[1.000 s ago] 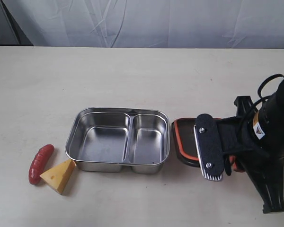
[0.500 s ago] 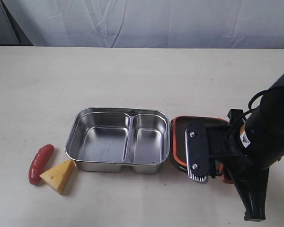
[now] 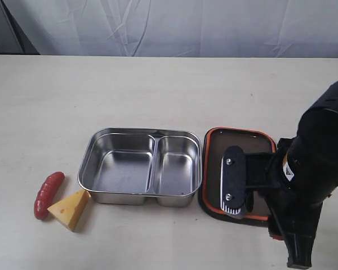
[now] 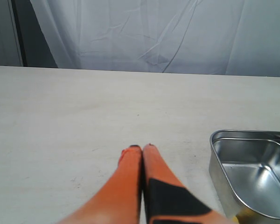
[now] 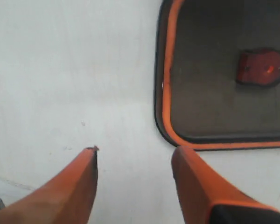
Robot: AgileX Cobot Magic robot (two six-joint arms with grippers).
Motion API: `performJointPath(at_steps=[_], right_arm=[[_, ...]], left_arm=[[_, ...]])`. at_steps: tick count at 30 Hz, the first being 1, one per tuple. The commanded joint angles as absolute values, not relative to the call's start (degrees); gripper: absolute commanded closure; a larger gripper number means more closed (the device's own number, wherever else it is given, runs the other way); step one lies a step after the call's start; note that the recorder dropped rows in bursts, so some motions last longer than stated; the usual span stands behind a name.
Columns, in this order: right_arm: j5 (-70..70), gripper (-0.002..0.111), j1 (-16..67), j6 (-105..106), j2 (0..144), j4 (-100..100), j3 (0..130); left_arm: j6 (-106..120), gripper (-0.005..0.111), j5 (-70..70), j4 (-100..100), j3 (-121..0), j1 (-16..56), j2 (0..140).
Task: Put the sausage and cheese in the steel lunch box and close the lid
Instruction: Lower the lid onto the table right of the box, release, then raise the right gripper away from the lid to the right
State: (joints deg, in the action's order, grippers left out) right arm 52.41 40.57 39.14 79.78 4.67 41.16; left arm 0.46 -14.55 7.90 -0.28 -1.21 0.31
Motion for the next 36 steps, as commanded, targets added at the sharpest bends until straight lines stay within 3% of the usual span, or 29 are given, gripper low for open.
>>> performJointPath(at_steps=[1, 5, 10, 12, 18, 20, 21, 22, 23, 24, 27, 31, 36], right_arm=[[53.13, 0.058, 40.66, 30.01, 78.84, 5.90, 41.04], [47.94, 0.067, 40.66, 17.12, 76.16, 4.42, 41.98], [40.53, 0.101, 40.66, 15.25, 71.39, -2.48, 42.11], [39.24, 0.109, 40.66, 15.08, 69.62, -6.04, 42.11], [33.56, 0.109, 40.66, 21.09, 66.61, -26.02, 43.24], [37.72, 0.098, 40.66, 25.38, 67.03, -29.16, 46.14], [40.05, 0.079, 40.66, 25.59, 67.78, -28.94, 48.95], [40.69, 0.070, 40.66, 26.10, 68.19, -28.74, 49.99], [41.65, 0.051, 40.66, 26.62, 69.23, -27.67, 52.28], [41.54, 0.048, 40.66, 26.62, 70.21, -27.63, 53.95], [41.89, 0.059, 40.66, 26.62, 75.44, -32.04, 59.01], [45.20, 0.060, 40.66, 29.10, 81.37, -30.37, 62.16], [34.96, 0.066, 40.66, 28.73, 78.89, -27.49, 62.16]], left_arm=[[0.43, 0.107, -13.72, 7.83, 0.00, -1.01, 0.00], [0.43, 0.107, -13.72, 7.83, 0.00, -1.01, 0.00], [0.43, 0.107, -13.72, 7.83, 0.00, -1.01, 0.00], [0.43, 0.107, -13.72, 7.83, 0.00, -1.01, 0.00], [0.43, 0.107, -13.72, 7.83, 0.00, -1.01, 0.00], [0.43, 0.107, -13.72, 7.83, 0.00, -1.01, 0.00], [0.43, 0.107, -13.72, 7.83, 0.00, -1.01, 0.00], [0.43, 0.107, -13.72, 7.83, 0.00, -1.01, 0.00], [0.43, 0.107, -13.72, 7.83, 0.00, -1.01, 0.00], [0.43, 0.107, -13.72, 7.83, 0.00, -1.01, 0.00], [0.43, 0.107, -13.72, 7.83, 0.00, -1.01, 0.00], [0.43, 0.107, -13.72, 7.83, 0.00, -1.01, 0.00], [0.43, 0.107, -13.72, 7.83, 0.00, -1.01, 0.00]])
